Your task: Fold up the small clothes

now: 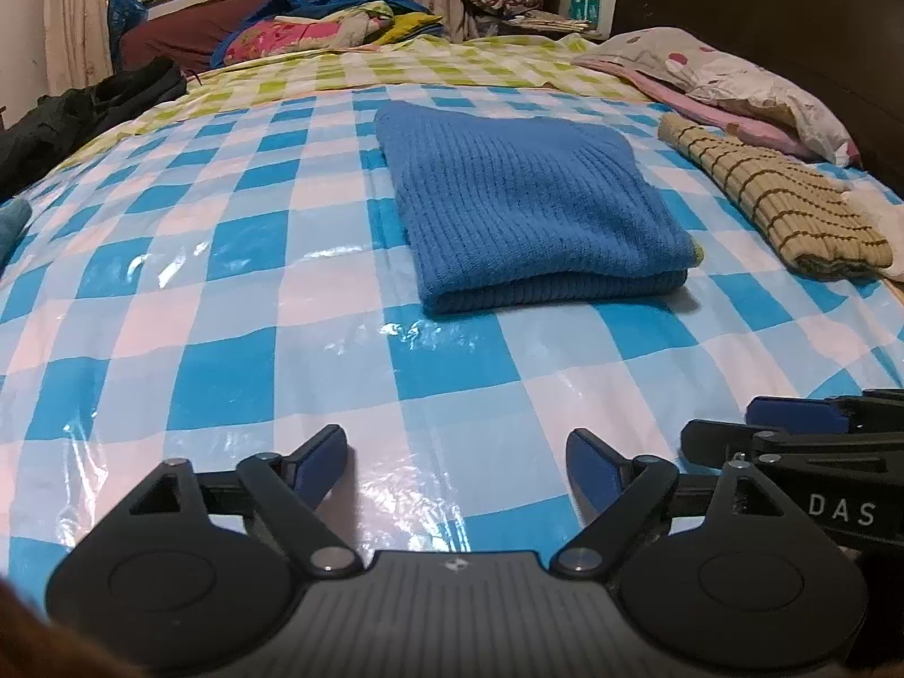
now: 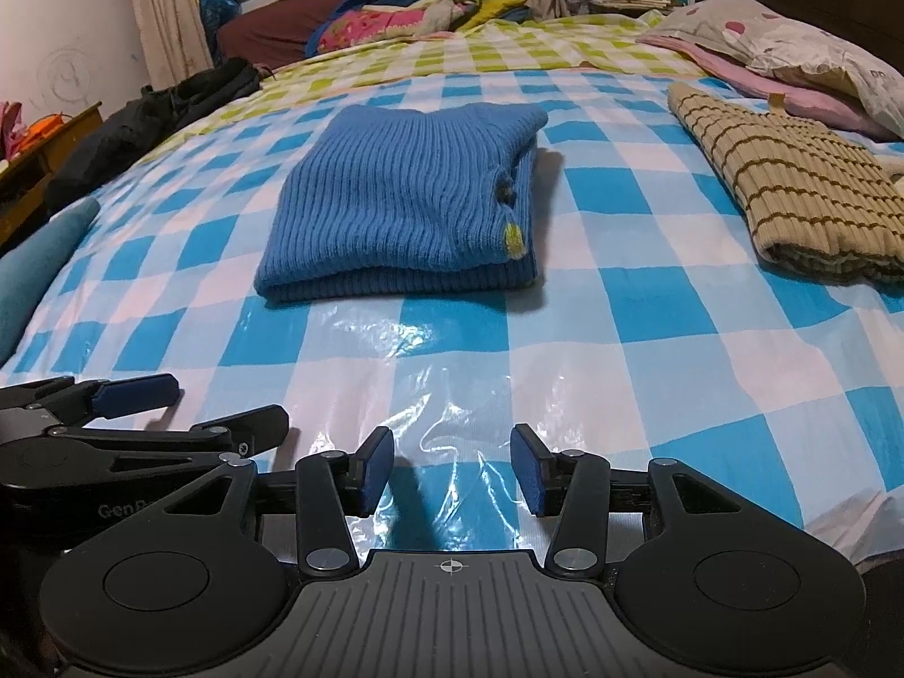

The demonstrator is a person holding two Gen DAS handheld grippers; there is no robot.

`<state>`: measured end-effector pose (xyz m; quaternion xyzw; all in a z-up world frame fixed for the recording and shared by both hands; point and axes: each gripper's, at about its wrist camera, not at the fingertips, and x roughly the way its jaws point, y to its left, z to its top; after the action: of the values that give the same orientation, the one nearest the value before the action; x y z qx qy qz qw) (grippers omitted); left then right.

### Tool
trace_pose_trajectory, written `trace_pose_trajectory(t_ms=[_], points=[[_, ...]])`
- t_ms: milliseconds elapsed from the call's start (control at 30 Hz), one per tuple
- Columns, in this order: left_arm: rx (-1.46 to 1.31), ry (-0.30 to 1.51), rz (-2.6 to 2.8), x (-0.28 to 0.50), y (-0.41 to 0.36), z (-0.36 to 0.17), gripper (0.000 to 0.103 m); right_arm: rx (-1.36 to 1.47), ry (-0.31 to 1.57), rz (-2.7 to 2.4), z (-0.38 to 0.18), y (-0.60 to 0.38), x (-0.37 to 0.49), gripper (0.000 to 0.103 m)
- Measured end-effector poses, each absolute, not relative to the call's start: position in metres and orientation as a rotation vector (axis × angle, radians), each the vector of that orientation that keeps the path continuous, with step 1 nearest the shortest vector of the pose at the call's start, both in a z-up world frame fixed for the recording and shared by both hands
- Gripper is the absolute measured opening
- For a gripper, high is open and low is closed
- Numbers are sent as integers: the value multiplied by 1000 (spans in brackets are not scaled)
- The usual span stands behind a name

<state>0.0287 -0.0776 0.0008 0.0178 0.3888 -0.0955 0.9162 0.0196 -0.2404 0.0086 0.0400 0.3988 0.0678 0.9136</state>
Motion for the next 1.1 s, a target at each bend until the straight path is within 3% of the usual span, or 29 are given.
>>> trace_pose_trajectory(t_ms=[633, 1100], points=[[-7, 764, -170, 21, -67, 15, 101, 84, 816, 115, 12, -238, 14, 49], [-13, 771, -153, 21, -65, 9, 101, 92, 820, 110, 12, -236, 13, 49]])
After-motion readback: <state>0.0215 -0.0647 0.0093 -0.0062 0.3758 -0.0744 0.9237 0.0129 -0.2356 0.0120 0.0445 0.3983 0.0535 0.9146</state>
